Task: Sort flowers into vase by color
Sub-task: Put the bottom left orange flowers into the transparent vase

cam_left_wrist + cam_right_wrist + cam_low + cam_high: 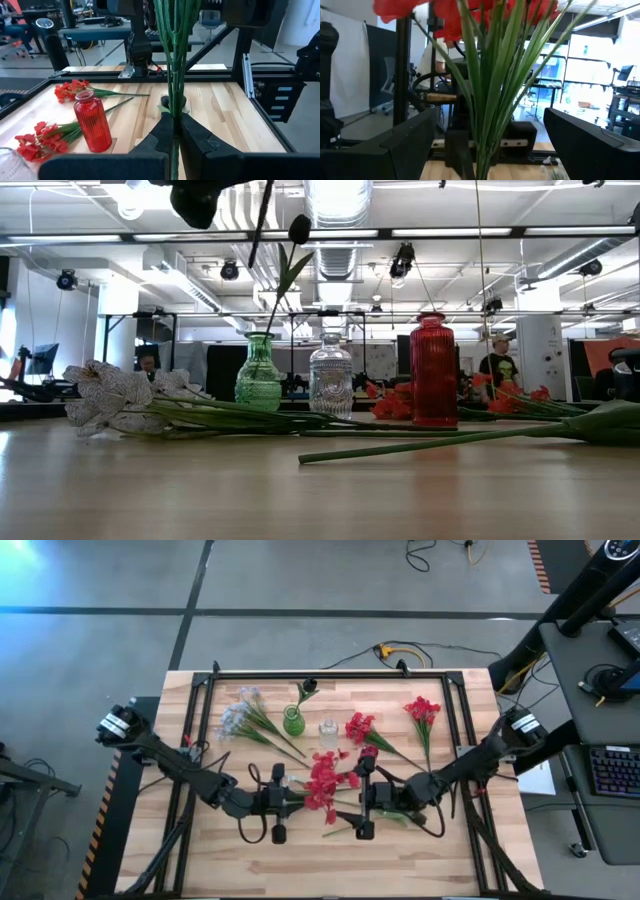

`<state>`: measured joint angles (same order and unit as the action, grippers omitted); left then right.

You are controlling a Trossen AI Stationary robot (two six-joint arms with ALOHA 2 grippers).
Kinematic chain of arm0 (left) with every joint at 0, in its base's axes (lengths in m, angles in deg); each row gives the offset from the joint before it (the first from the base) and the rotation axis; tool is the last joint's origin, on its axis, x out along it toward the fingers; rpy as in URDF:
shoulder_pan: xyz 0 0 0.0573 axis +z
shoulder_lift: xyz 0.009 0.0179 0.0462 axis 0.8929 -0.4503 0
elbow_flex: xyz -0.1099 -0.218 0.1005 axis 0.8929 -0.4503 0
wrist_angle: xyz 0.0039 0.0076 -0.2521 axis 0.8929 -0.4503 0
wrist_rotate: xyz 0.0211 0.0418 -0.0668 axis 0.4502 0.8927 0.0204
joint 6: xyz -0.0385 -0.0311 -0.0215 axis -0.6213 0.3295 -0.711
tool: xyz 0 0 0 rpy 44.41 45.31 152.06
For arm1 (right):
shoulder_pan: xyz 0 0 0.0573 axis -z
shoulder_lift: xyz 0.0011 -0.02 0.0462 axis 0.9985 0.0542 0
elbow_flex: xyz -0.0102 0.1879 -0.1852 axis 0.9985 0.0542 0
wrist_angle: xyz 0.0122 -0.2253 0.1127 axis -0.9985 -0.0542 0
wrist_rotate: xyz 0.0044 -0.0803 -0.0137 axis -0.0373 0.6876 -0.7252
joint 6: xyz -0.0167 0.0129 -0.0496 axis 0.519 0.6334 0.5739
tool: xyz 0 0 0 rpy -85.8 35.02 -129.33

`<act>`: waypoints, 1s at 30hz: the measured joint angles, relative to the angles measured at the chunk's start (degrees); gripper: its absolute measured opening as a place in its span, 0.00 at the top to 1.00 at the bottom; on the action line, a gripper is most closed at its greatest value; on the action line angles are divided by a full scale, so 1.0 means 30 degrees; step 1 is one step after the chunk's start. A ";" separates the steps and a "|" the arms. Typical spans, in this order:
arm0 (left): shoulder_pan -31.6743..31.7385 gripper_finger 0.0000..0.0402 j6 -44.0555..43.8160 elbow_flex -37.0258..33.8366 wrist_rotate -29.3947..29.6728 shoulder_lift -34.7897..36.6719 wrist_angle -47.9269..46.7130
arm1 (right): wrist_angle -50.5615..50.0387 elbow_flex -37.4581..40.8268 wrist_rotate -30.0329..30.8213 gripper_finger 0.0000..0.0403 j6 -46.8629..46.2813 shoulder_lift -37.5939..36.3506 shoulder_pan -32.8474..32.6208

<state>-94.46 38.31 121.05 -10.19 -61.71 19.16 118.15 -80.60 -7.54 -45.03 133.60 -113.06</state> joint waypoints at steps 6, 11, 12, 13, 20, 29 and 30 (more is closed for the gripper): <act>0.0136 1.00 0.0123 0.0010 0.0000 -0.0508 0.1388 | -0.0444 -0.0385 -0.0876 0.11 -0.0591 0.0091 0.0224; 0.0256 1.00 0.0411 0.0010 0.0007 -0.0863 0.2873 | -0.1942 -0.0928 -0.0876 0.11 -0.1512 0.0254 0.0644; 0.0285 1.00 0.0525 0.0010 0.0000 -0.0921 0.3066 | -0.2146 -0.0998 -0.0876 0.11 -0.1603 0.0299 0.0713; 0.0297 1.00 0.0555 0.0010 0.0007 -0.1007 0.3212 | -0.2160 -0.1057 -0.0876 0.11 -0.1732 0.0343 0.0777; 0.0556 1.00 0.0614 0.0174 0.0000 -0.1592 0.4028 | -0.2563 -0.1061 -0.0873 0.17 -0.2501 0.0356 0.1085; 0.0729 1.00 0.1122 0.1063 0.0016 -0.2277 0.3775 | -0.3025 -0.1061 -0.0839 0.36 -0.2913 0.0356 0.1158; 0.0729 1.00 0.1161 0.1165 -0.0001 -0.2354 0.3775 | -0.3030 -0.1061 -0.0839 0.38 -0.2911 0.0356 0.1158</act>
<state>-92.28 41.79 124.54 -10.20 -68.77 30.49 109.06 -83.78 -10.06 -53.77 134.67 -109.59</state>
